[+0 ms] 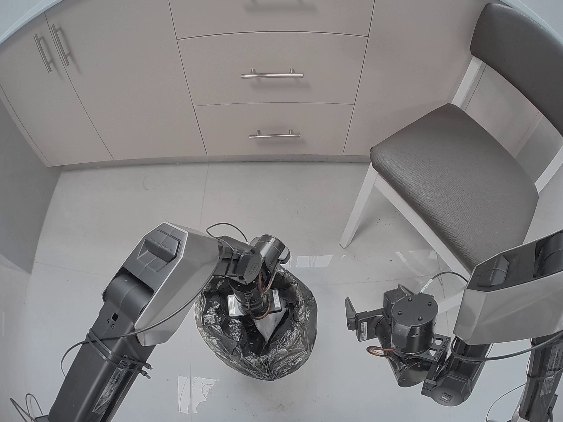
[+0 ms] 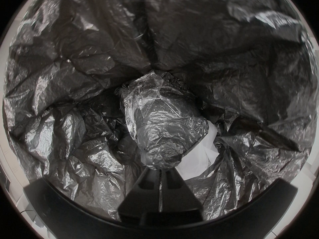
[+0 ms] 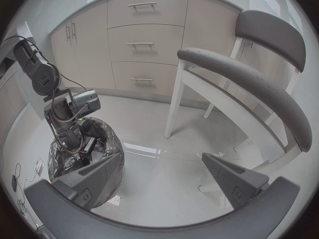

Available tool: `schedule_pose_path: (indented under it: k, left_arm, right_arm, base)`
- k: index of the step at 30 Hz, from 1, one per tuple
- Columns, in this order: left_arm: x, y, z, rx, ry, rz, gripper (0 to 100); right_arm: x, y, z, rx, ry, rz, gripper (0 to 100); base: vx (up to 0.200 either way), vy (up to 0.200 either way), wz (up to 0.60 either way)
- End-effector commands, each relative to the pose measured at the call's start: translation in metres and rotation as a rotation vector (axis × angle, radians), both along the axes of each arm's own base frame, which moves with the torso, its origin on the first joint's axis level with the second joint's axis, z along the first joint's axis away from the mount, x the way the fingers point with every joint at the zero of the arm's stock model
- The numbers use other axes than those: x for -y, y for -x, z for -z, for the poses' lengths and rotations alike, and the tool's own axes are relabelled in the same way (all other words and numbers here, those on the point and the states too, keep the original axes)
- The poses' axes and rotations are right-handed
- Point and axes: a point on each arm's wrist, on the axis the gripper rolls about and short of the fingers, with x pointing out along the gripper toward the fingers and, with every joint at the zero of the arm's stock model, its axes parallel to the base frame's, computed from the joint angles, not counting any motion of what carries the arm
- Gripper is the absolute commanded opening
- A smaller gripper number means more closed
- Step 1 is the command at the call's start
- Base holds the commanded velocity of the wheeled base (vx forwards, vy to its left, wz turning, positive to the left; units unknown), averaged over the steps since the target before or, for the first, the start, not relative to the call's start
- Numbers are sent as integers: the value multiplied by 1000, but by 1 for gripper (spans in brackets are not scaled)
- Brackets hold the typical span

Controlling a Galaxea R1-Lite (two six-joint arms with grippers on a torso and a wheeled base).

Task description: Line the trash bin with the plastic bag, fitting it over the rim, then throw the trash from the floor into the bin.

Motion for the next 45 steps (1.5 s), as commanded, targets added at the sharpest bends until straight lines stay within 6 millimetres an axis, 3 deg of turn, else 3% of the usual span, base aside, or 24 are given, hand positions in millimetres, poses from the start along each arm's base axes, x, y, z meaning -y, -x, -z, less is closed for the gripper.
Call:
schedule_pose_path:
  k: [1,4,11,24,32,39,40,45]
  left_arm:
    - [3,2,-8,10,-1,4,0]
    - [5,5,-23,17,6,5,0]
    - [3,4,-26,23,5,3,0]
    - [3,4,-56,79,25,-13,0]
    - [2,4,-63,93,34,-19,0]
    - [2,3,-45,63,13,-17,0]
    - [3,3,-31,44,1,-14,0]
    - [4,5,-4,2,-26,-8,0]
  right_arm:
    - [0,0,-1,12,-10,0,100]
    - [-1,-1,-1,13,-11,0,100]
    - [0,0,-2,14,-9,1,100]
    - [-1,-1,-1,14,-9,1,100]
    - [-1,-1,-2,16,-10,1,100]
    - [0,-1,-2,16,-9,4,100]
    - [0,-1,-2,15,-10,4,100]
    - [0,-1,-1,14,-9,4,100]
  base:
    - [0,0,0]
    - [0,0,0]
    - [0,0,0]
    - [0,0,0]
    - [0,0,0]
    - [0,0,0]
    - [0,0,0]
    - [0,0,0]
